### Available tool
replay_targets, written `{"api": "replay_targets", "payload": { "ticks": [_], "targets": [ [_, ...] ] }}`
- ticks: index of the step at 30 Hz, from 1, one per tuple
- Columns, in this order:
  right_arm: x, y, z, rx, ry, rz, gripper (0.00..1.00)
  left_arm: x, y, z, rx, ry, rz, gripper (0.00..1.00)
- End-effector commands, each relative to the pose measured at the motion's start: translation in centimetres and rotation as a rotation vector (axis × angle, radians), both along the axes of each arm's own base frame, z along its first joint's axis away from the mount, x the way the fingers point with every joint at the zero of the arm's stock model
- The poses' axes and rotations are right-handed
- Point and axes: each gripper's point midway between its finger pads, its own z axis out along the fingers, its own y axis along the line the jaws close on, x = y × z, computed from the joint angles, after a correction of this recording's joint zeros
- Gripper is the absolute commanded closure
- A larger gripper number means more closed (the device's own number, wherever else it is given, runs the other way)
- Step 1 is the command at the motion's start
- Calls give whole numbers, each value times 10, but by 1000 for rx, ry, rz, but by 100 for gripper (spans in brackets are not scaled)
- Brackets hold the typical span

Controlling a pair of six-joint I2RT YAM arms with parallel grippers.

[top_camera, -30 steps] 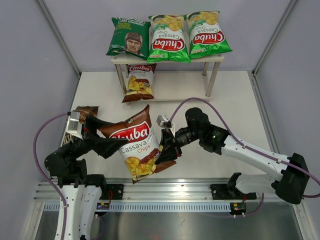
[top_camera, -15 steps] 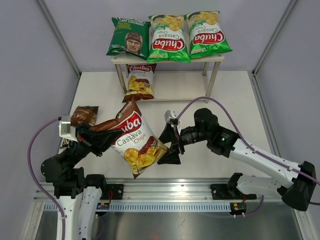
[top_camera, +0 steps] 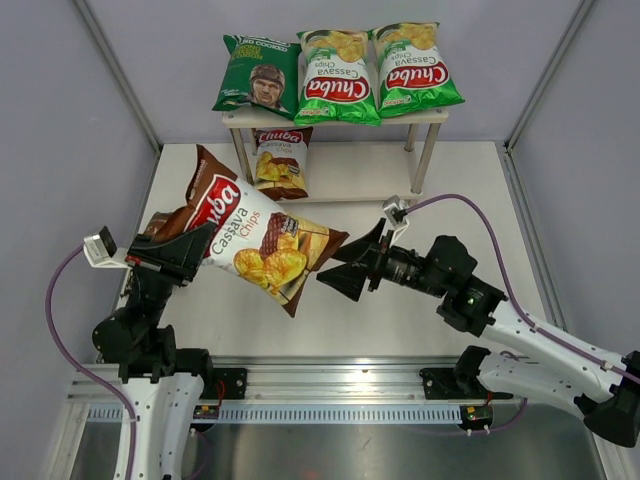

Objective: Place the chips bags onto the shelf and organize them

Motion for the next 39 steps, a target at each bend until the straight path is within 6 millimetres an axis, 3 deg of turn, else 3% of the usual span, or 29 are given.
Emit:
{"api": "replay_targets", "payload": {
  "ticks": [1,2,4,5,11,18,23,29,32,33,35,36,38,39],
  "targets": [
    [-5,-6,55,255,29,5,0,-19,15,50,-151,-176,-4,100],
    [-19,-5,71,332,29,85,1,-11,16,48,-178,-151,-27,100],
    [-25,2,79,386,36,154,0,-16,19,54,-212,-200,-44,100],
    [-32,-1,94,459,19,197,0,-12,19,53,-228,-184,-56,100],
    [-32,13,122,524,-41,222,1,-9,24,53,-259,-169,-40,100],
    [-14,44,122,476,-21,181,1,0,23,42,-266,-120,-51,100],
    [-18,50,128,472,-46,218,1,9,18,27,-262,-75,-75,100],
    [-5,56,119,429,-55,157,4,21,10,4,-234,-17,-104,100],
    [3,53,110,413,-70,100,18,25,8,-7,-225,7,-108,95],
    [4,52,108,408,-78,92,30,25,8,-10,-221,10,-106,93],
    [3,49,103,400,-100,85,41,28,7,-16,-195,24,-89,86],
    [2,49,101,394,-111,89,51,27,7,-17,-187,24,-83,84],
    [-3,49,99,389,-136,109,58,28,6,-20,-173,25,-72,77],
    [-3,48,99,389,-141,109,62,28,6,-21,-169,24,-70,70]
  ]
}}
